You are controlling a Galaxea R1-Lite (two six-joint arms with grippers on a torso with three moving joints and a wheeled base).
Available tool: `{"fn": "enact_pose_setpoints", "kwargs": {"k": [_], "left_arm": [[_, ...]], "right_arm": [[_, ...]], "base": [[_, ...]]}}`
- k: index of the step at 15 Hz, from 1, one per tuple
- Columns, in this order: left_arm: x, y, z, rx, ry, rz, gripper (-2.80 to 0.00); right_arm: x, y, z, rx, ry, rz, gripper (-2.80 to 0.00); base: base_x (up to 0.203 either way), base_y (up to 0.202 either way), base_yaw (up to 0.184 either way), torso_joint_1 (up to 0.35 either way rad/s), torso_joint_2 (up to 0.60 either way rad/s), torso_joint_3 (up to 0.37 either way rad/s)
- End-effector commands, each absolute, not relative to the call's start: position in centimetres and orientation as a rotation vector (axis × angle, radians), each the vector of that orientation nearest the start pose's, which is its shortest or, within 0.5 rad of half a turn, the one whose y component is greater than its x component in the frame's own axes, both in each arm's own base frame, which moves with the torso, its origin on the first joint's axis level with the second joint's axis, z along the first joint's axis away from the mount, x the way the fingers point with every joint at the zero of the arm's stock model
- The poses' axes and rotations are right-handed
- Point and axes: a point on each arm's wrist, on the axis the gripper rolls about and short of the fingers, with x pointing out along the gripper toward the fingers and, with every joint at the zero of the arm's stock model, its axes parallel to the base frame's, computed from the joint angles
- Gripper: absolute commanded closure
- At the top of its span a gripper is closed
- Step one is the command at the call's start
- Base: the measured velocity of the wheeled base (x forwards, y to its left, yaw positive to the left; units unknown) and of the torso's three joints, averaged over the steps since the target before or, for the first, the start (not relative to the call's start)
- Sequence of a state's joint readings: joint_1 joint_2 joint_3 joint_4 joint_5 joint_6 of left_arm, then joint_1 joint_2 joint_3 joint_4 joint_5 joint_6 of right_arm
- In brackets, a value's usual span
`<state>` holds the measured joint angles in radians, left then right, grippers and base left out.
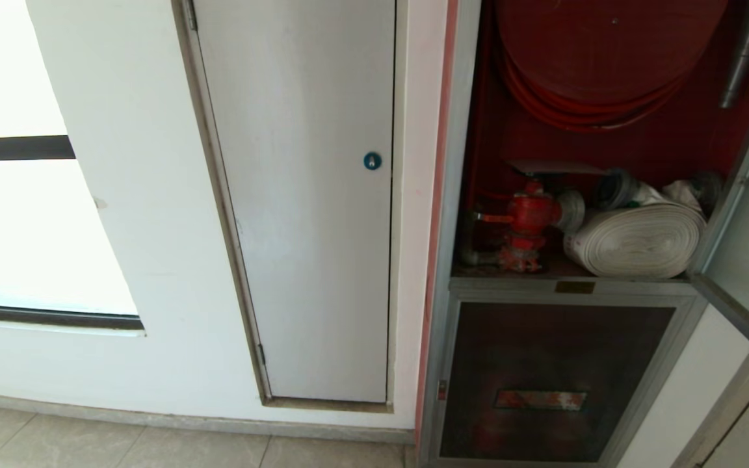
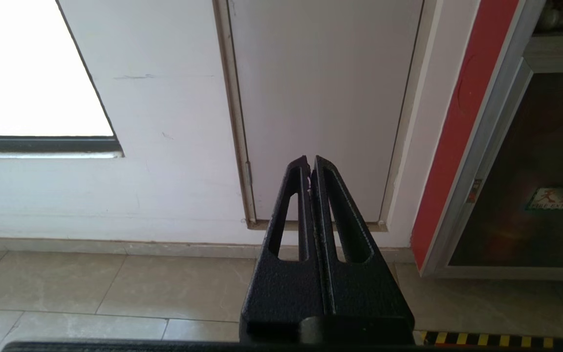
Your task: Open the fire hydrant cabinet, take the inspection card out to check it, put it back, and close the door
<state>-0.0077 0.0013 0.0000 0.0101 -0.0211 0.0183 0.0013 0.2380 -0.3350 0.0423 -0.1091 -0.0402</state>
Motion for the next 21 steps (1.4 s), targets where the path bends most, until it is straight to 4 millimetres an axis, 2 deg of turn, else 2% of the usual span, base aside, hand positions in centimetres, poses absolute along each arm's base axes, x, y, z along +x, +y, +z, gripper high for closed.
{"fn": "enact_pose_setpoints", "kwargs": {"k": [1,4,8,11,14,18,21], "left_arm": [[-2.3,0.0,7.4,0.018,0.012,-0.029,0.0],[-2.3,0.0,7.4,0.018,0.012,-0.029,0.0],[-2.3,0.0,7.4,0.018,0.012,-0.029,0.0],[-2.3,0.0,7.4,0.018,0.012,-0.029,0.0],[-2.3,0.0,7.4,0.018,0.012,-0.029,0.0],[-2.3,0.0,7.4,0.018,0.012,-0.029,0.0],[-2.3,0.0,7.4,0.018,0.012,-0.029,0.0]], "right_arm": [[-0.1,-0.6,20.5,-0.038,0.005,-0.248,0.0],[1.7,-1.0,24.3,-0.029,-0.022,-0.47,0.0],[3.2,-1.8,26.6,-0.007,-0.127,-0.73,0.0],[4.7,-3.5,27.2,0.052,-0.17,-0.949,0.0],[5.4,-5.7,27.8,0.107,-0.265,-1.102,0.0],[4.1,-7.4,28.4,0.146,-0.433,-1.241,0.0],[3.4,-8.6,28.0,0.179,-0.455,-1.29,0.0]], "base": [[0.0,0.0,0.0,0.0,0.0,0.0],[0.0,0.0,0.0,0.0,0.0,0.0],[0.0,0.0,0.0,0.0,0.0,0.0],[0.0,0.0,0.0,0.0,0.0,0.0],[0.0,0.0,0.0,0.0,0.0,0.0],[0.0,0.0,0.0,0.0,0.0,0.0],[0.0,0.0,0.0,0.0,0.0,0.0]]}}
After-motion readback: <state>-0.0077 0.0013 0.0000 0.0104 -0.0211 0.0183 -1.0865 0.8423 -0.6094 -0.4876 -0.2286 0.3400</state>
